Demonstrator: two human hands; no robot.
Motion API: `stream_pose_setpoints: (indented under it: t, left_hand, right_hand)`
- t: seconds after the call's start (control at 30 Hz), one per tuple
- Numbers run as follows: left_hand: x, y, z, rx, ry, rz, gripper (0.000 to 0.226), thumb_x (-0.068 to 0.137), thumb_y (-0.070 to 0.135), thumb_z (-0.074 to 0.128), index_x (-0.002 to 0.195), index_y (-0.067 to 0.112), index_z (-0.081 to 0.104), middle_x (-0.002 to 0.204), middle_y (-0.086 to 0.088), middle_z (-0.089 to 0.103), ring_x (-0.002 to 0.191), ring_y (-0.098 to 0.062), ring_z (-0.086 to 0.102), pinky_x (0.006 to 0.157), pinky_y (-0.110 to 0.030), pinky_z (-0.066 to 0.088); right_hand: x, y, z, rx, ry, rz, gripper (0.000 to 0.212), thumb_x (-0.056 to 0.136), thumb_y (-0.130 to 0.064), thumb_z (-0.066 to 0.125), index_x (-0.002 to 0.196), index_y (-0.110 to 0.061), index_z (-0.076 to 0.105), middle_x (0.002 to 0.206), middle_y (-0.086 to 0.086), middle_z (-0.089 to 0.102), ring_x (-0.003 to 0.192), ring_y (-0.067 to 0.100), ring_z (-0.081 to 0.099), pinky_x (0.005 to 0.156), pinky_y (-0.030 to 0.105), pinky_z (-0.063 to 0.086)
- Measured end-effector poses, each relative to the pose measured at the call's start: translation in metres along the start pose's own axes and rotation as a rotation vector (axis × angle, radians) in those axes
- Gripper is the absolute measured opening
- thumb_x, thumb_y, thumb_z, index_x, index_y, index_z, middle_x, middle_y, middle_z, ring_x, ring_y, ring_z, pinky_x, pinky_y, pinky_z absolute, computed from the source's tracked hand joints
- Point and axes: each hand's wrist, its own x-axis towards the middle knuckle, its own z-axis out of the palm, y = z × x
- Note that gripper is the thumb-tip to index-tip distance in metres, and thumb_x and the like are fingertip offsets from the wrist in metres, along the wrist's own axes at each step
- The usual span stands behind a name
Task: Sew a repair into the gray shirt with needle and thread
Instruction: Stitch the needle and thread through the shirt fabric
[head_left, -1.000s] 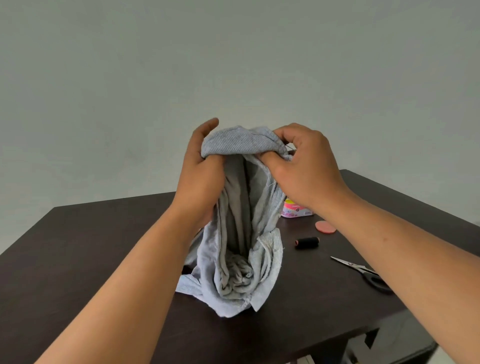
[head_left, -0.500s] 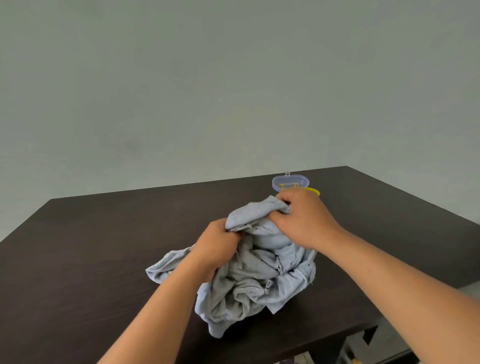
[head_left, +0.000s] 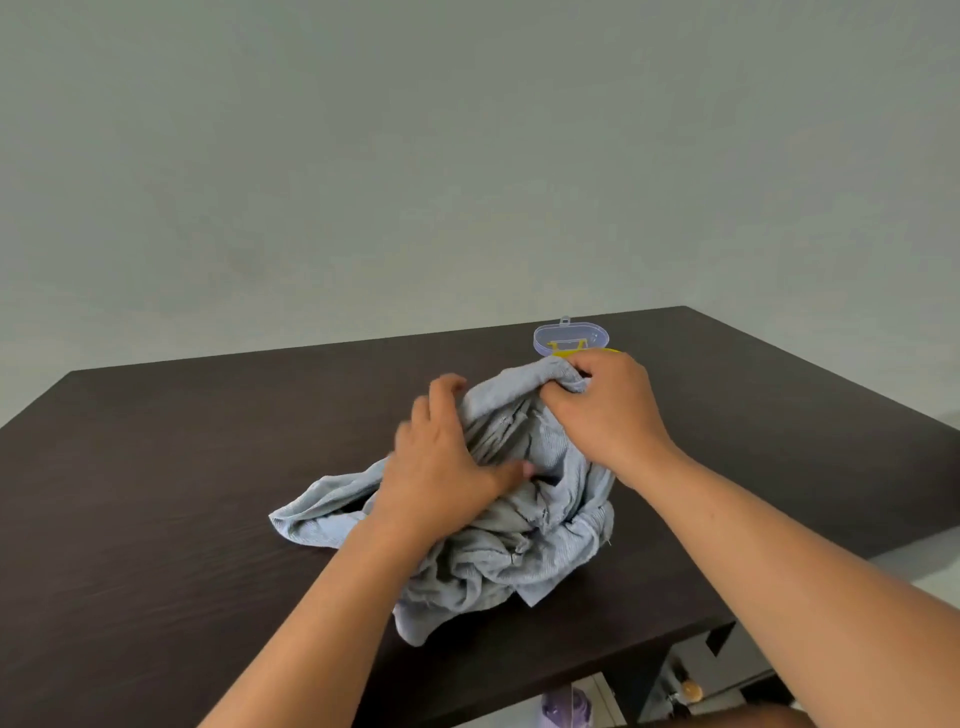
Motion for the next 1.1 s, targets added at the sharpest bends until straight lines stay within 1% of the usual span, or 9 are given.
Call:
stream_pose_setpoints:
  t: [0.1,0.17,0.27,0.47,0.63,0.77,0.93,1.0,1.1]
  left_hand:
    - [-0.028,0.008,0.005,0.106,0.390,0.299,0.033,0.082,0.046,0.058,0.106,0.026,0.047,0.102,0.009,0.053,0.090,-0.018,0.048,0.078,-0.033,0.041]
    - [-0.049,0.013,0.012,0.078,0.234,0.409,0.008,0.086,0.032,0.058,0.088,0.028,0.052,0.082,0.014,0.057,0.075,-0.011,0.053,0.066,-0.033,0.045]
    - [-0.067,0.008,0.026,0.201,0.007,0.361,0.009,0.089,0.036,0.060,0.095,0.035,0.053,0.091,0.017,0.063,0.087,-0.009,0.060,0.077,-0.026,0.043]
    - [-0.038,-0.019,0.025,0.353,-0.149,0.277,0.060,0.079,0.069,0.056,0.131,0.044,0.041,0.131,0.025,0.044,0.130,-0.004,0.038,0.109,-0.029,0.018]
    - [-0.004,-0.042,0.012,0.353,-0.233,0.290,0.054,0.081,0.072,0.056,0.128,0.046,0.048,0.126,0.029,0.047,0.129,-0.001,0.036,0.109,-0.031,0.011]
    - [0.011,-0.045,0.018,0.318,-0.156,0.239,0.040,0.087,0.072,0.051,0.114,0.043,0.056,0.100,0.026,0.055,0.114,-0.005,0.044,0.102,-0.034,0.017]
    - [0.021,-0.043,0.026,0.301,-0.073,0.144,0.048,0.079,0.081,0.055,0.114,0.049,0.060,0.081,0.022,0.054,0.100,-0.003,0.049,0.092,-0.034,0.018]
    - [0.021,-0.044,0.027,0.320,-0.083,0.149,0.054,0.078,0.080,0.058,0.124,0.053,0.058,0.084,0.023,0.054,0.104,-0.003,0.048,0.093,-0.033,0.016]
    - [0.024,-0.047,0.029,0.328,-0.091,0.144,0.059,0.077,0.078,0.061,0.131,0.055,0.056,0.092,0.023,0.059,0.108,-0.004,0.047,0.099,-0.035,0.018]
  right_hand:
    - [0.001,0.015,0.004,0.042,0.027,0.095,0.026,0.080,-0.009,0.063,0.059,-0.001,0.050,0.049,-0.001,0.038,0.049,0.012,0.027,0.049,0.029,0.023]
    - [0.001,0.027,0.006,0.077,0.041,0.155,0.027,0.081,-0.010,0.064,0.059,-0.001,0.051,0.046,-0.004,0.037,0.048,0.010,0.028,0.049,0.026,0.024]
    - [-0.001,0.042,0.007,0.073,0.049,0.208,0.025,0.082,-0.013,0.066,0.064,0.000,0.055,0.050,0.002,0.042,0.051,0.012,0.033,0.054,0.032,0.028]
    - [-0.014,0.065,0.007,-0.029,-0.011,0.250,0.029,0.084,-0.019,0.069,0.062,-0.002,0.060,0.057,0.011,0.057,0.056,0.022,0.048,0.053,0.035,0.038]
    - [-0.031,0.073,0.019,-0.140,-0.013,0.249,0.030,0.084,-0.019,0.069,0.058,-0.008,0.057,0.058,0.002,0.054,0.059,0.025,0.057,0.051,0.031,0.037]
    - [-0.039,0.072,0.035,-0.150,0.013,0.228,0.034,0.084,-0.020,0.071,0.055,-0.016,0.054,0.063,-0.002,0.055,0.062,0.018,0.055,0.055,0.031,0.037]
    - [-0.041,0.072,0.036,0.012,0.079,0.247,0.003,0.082,-0.028,0.076,0.083,-0.025,0.075,0.085,-0.007,0.067,0.083,0.011,0.065,0.074,0.034,0.054]
    - [-0.042,0.070,0.033,0.082,0.120,0.303,0.025,0.086,-0.034,0.071,0.108,-0.023,0.074,0.097,-0.011,0.065,0.099,0.010,0.063,0.091,0.035,0.052]
    - [-0.037,0.064,0.029,0.136,0.225,0.291,0.036,0.095,-0.026,0.061,0.128,-0.012,0.065,0.090,-0.011,0.057,0.093,0.017,0.060,0.091,0.032,0.046]
